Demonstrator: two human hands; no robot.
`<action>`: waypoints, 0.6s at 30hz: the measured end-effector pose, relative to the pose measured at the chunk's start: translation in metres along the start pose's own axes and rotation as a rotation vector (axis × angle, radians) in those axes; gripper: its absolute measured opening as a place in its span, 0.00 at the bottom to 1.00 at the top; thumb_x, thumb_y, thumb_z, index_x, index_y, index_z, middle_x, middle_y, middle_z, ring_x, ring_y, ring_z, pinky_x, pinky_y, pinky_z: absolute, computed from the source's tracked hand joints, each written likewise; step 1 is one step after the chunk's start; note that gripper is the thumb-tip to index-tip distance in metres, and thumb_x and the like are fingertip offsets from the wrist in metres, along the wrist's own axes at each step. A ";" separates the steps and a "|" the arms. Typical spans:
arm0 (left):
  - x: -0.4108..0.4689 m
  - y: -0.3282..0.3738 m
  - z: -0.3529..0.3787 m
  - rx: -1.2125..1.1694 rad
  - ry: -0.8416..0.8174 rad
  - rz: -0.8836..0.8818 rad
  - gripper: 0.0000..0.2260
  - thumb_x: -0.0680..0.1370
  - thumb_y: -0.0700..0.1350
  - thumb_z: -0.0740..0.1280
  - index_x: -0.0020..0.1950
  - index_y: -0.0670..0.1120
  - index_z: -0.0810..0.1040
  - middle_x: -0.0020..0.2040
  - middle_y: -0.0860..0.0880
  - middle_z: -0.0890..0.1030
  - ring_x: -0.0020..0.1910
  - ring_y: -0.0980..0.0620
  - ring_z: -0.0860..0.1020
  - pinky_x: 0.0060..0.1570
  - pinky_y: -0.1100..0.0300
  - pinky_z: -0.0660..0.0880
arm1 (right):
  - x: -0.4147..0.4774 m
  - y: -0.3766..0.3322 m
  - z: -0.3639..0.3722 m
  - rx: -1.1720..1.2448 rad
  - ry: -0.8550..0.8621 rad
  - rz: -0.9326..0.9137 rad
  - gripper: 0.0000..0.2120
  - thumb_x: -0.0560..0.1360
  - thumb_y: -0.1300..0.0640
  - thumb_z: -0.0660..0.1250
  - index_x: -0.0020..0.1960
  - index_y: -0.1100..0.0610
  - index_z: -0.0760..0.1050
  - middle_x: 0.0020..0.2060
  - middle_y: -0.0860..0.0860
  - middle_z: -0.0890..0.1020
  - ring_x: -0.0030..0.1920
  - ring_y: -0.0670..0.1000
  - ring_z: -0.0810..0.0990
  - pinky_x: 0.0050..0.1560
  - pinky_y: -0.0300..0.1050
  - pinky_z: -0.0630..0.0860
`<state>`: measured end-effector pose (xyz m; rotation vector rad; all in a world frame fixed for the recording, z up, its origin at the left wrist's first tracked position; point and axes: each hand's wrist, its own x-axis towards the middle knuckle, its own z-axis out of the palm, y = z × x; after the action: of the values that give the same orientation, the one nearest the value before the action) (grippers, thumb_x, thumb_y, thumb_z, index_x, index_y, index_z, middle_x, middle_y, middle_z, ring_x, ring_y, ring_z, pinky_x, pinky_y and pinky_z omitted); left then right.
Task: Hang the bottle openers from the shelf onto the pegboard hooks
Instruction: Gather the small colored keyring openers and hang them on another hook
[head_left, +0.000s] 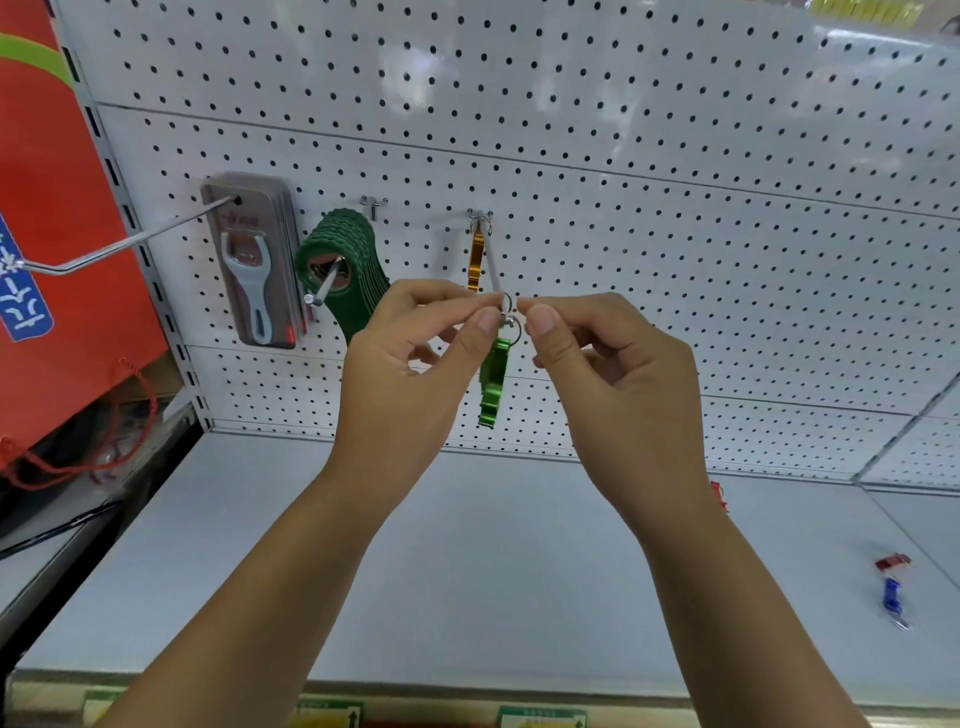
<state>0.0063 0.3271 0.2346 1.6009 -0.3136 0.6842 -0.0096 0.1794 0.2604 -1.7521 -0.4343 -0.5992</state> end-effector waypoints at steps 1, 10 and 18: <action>0.002 -0.001 0.000 0.014 -0.004 0.014 0.08 0.79 0.46 0.71 0.57 0.54 0.85 0.53 0.56 0.78 0.52 0.57 0.78 0.49 0.58 0.76 | -0.002 -0.001 -0.001 -0.003 -0.009 -0.019 0.05 0.79 0.55 0.70 0.49 0.48 0.84 0.40 0.41 0.81 0.41 0.42 0.80 0.42 0.30 0.71; 0.027 -0.022 0.003 0.180 -0.006 0.092 0.06 0.79 0.47 0.71 0.55 0.54 0.85 0.51 0.57 0.77 0.45 0.61 0.76 0.44 0.71 0.69 | -0.005 -0.001 0.000 -0.032 -0.048 -0.066 0.03 0.78 0.55 0.71 0.49 0.50 0.84 0.42 0.45 0.84 0.42 0.47 0.81 0.46 0.36 0.76; 0.060 -0.040 0.007 0.223 -0.011 0.115 0.03 0.78 0.48 0.72 0.51 0.54 0.85 0.52 0.51 0.80 0.42 0.63 0.76 0.42 0.73 0.67 | -0.002 -0.004 0.000 -0.072 -0.061 -0.073 0.02 0.77 0.55 0.72 0.47 0.49 0.83 0.41 0.43 0.83 0.43 0.46 0.81 0.46 0.32 0.74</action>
<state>0.0776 0.3383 0.2378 1.8090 -0.3497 0.8216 -0.0133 0.1804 0.2627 -1.8335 -0.5267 -0.6206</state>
